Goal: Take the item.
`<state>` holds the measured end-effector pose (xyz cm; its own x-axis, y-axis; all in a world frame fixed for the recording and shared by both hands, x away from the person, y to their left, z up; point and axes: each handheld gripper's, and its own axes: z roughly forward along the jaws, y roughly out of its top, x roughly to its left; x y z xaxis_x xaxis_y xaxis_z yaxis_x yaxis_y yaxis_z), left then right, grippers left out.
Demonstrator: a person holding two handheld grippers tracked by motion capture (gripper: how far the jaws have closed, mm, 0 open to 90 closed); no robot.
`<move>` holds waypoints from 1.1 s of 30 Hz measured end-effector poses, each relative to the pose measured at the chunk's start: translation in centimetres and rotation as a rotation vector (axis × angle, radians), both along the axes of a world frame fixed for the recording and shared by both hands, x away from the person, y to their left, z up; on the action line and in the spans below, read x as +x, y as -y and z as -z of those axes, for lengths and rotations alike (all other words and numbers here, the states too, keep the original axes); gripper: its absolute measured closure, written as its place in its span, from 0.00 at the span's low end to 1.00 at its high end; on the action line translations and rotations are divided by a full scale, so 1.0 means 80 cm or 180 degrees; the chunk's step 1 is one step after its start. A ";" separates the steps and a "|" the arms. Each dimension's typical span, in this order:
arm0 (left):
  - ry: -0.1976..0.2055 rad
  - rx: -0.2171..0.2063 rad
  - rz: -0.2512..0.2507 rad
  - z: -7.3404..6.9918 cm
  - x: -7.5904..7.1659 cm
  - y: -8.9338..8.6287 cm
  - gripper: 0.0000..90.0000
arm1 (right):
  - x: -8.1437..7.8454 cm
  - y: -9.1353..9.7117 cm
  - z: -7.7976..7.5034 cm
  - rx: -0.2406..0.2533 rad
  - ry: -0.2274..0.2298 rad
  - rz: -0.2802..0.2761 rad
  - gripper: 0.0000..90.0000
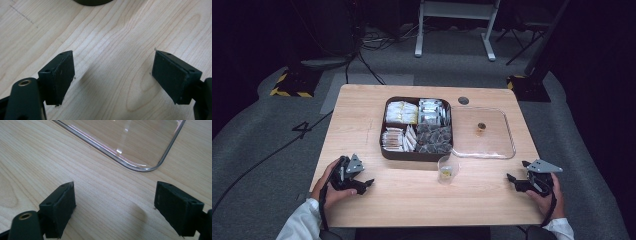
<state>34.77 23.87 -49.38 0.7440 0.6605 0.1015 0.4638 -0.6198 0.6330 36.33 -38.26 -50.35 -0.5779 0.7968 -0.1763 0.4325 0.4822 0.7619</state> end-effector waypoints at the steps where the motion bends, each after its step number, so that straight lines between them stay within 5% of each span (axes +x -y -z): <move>1: -0.0003 -0.0034 -0.0003 0.001 0.000 -0.002 0.21 | 0.000 0.000 0.000 -0.0002 0.0000 0.0000 0.19; 6: -0.0164 -0.0396 -0.0165 0.011 0.000 -0.017 0.20 | 0.000 0.000 0.000 -0.0004 0.0002 0.0000 0.19; 7: -0.0113 -0.0421 -0.0161 0.013 -0.001 -0.019 0.20 | 0.000 0.000 0.000 -0.0004 0.0002 0.0000 0.19; 33: -0.0119 -0.0445 -0.0145 0.014 -0.001 -0.022 0.19 | -0.001 -0.001 0.000 -0.0016 0.0019 -0.0002 0.19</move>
<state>34.68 25.64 -50.47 0.7143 0.6995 -0.0211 0.5144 -0.5044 0.6935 36.25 -38.20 -50.35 -0.5774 0.7955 -0.1838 0.4275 0.4864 0.7620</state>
